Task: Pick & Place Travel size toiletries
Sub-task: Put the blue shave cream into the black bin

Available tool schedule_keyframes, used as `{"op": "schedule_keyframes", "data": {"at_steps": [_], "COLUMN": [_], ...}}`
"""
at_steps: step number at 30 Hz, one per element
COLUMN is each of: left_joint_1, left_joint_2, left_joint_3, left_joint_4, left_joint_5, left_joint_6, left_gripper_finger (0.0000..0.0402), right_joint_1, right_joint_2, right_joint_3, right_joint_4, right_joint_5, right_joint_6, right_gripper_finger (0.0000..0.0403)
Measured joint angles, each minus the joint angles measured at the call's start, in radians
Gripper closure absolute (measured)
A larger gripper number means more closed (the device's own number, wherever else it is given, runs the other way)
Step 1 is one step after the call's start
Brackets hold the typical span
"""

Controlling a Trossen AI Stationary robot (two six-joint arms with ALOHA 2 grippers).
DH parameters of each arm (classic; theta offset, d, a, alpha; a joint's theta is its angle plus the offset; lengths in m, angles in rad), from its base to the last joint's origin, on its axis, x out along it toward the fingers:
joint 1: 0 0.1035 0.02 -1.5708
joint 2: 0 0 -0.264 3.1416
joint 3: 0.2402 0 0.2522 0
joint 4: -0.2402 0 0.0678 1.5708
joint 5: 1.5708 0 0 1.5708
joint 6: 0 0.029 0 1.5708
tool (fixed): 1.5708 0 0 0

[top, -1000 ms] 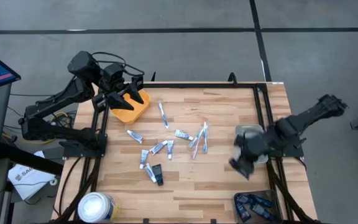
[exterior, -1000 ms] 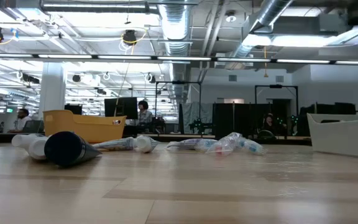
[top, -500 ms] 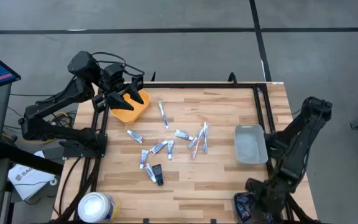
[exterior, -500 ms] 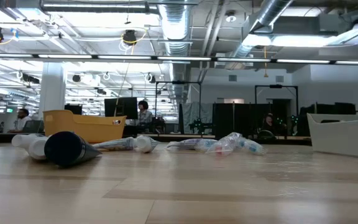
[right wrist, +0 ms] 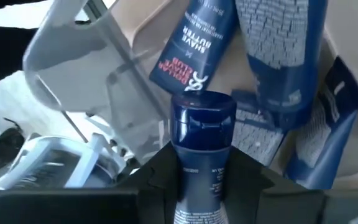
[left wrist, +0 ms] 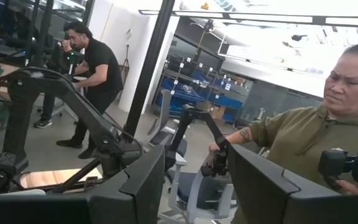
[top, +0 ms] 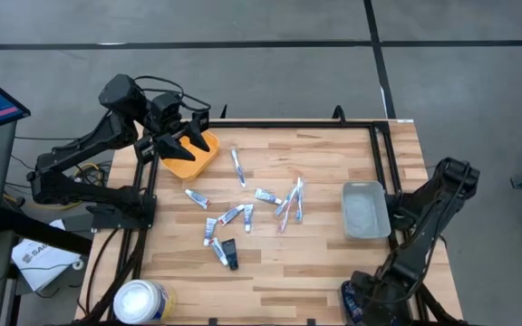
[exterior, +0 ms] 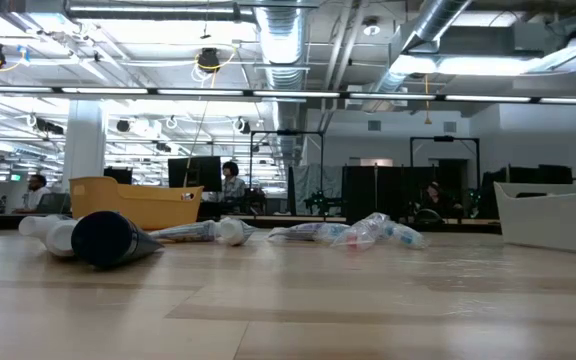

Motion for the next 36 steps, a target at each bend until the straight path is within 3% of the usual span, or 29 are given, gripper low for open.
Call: {"op": "schedule_keyframes", "data": {"at_steps": [5, 11, 16, 20, 24, 31, 36], "left_joint_1": [-0.002, -0.002, -0.043, -0.162, -0.352, -0.651, -0.752], "left_joint_2": [0.0, -0.001, -0.009, -0.018, -0.019, -0.004, 0.044], "left_joint_3": [0.0, -0.012, -0.116, -0.231, -0.328, -0.449, -0.502], "left_joint_4": [-0.01, -0.103, -0.173, -0.24, -0.287, -0.356, -0.351], "left_joint_5": [0.025, 0.026, 0.009, -0.052, -0.203, -0.626, -0.759], "left_joint_6": [-0.001, 0.019, 0.053, 0.174, 0.383, 0.722, 0.818], "left_gripper_finger": [0.0229, 0.0229, 0.0229, 0.0229, 0.0229, 0.0227, 0.0201], "right_joint_1": [-0.011, -0.022, -0.036, -0.047, -0.05, -0.05, -0.05], "right_joint_2": [0.014, -0.007, -0.045, -0.07, -0.074, -0.075, -0.075], "right_joint_3": [0.0, 0.0, 0.0, 0.0, 0.0, 0.0, 0.0], "right_joint_4": [-0.003, -0.003, -0.005, -0.008, -0.007, -0.007, -0.007], "right_joint_5": [0.0, -0.001, 0.0, 0.001, 0.002, 0.005, 0.008], "right_joint_6": [-0.025, -0.023, 0.006, 0.007, 0.004, -0.011, -0.018], "right_gripper_finger": [0.0282, 0.0217, 0.0182, 0.0179, 0.0189, 0.0201, 0.0193]}}
